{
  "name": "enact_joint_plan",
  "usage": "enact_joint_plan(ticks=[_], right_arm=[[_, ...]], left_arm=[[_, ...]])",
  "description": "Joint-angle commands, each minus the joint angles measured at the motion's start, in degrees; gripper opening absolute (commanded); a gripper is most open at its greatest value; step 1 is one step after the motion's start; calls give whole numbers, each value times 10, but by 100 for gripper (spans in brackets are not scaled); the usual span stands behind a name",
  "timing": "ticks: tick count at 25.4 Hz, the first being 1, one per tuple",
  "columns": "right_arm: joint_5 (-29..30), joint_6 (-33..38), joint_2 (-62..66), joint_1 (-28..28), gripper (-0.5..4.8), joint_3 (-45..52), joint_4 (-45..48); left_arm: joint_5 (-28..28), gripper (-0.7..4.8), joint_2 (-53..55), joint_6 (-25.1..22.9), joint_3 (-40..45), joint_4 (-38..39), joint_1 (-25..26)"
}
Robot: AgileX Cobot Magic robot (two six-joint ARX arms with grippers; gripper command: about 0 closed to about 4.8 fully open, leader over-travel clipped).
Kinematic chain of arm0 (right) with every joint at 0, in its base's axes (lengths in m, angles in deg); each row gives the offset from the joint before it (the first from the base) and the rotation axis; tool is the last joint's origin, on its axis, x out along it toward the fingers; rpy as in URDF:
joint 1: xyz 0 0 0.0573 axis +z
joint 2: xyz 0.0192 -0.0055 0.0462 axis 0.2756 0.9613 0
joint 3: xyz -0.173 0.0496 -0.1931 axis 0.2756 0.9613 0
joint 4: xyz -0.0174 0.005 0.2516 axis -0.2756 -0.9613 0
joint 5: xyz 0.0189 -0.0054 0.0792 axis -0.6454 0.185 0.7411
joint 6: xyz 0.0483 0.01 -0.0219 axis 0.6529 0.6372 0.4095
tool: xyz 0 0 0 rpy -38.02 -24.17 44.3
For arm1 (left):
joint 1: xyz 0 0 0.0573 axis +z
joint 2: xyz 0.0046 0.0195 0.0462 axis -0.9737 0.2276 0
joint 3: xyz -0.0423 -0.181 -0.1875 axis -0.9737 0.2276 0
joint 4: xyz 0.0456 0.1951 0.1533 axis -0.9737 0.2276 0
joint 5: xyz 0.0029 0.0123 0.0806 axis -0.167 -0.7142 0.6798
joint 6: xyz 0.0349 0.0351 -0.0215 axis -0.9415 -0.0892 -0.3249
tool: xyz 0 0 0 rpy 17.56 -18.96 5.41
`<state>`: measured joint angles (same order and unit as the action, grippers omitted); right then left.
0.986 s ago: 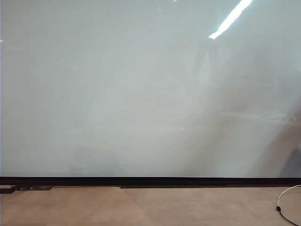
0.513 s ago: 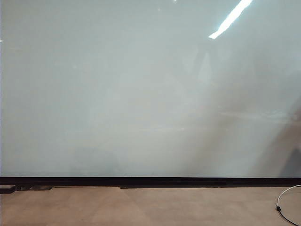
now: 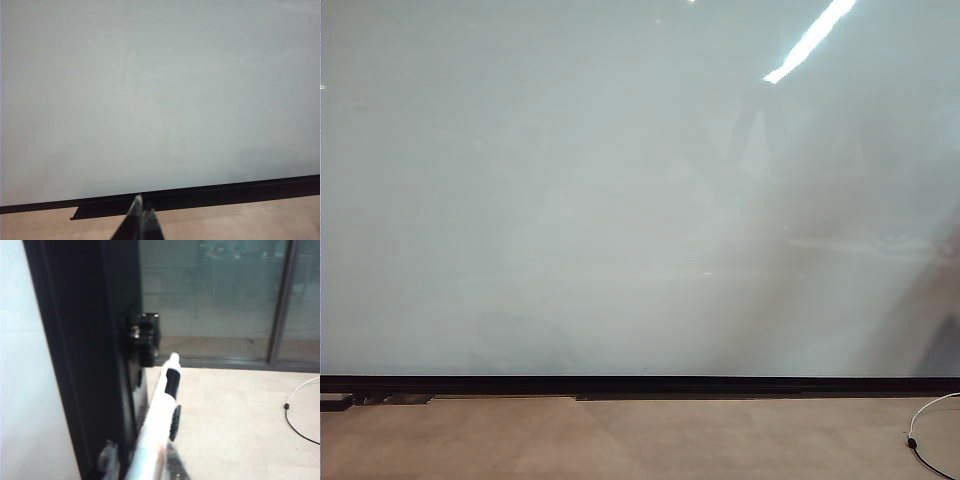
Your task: Pick up the pen on the shelf to the right of the whiteboard and draw a straight line.
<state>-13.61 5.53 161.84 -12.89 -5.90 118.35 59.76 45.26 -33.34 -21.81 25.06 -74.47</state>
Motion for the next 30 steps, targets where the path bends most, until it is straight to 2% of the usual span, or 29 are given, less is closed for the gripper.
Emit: enact_joint_plan(ticks=[1, 3, 5, 13, 18, 23, 25, 27, 30], right_arm=[[-1, 2, -3, 0, 92, -2, 10], [-1, 2, -3, 0, 26, -2, 9], [1, 2, -3, 0, -1, -1, 9], [16, 2, -7, -5, -2, 7, 9], [-24, 2, -46, -50, -2, 50, 9], [-102, 34, -136, -79, -2, 85, 9], [-100, 68, -161, -81, -2, 88, 5], [-94, 135, -198, -74, -5, 109, 5], [-138, 106, -285, -44, -5, 178, -2]], left_arm=[[-1, -5, 0, -1, -2, -3, 0], [-1, -5, 0, -1, -2, -3, 0], [-1, -5, 0, -1, -2, -3, 0], [-1, -5, 0, -1, -2, -3, 0], [-1, -5, 0, -1, -2, -3, 0], [-1, -5, 0, -1, -2, -3, 0], [-1, -5, 0, -1, -2, -3, 0], [-1, -5, 0, -1, -2, -3, 0], [-1, -5, 0, -1, -2, -3, 0]])
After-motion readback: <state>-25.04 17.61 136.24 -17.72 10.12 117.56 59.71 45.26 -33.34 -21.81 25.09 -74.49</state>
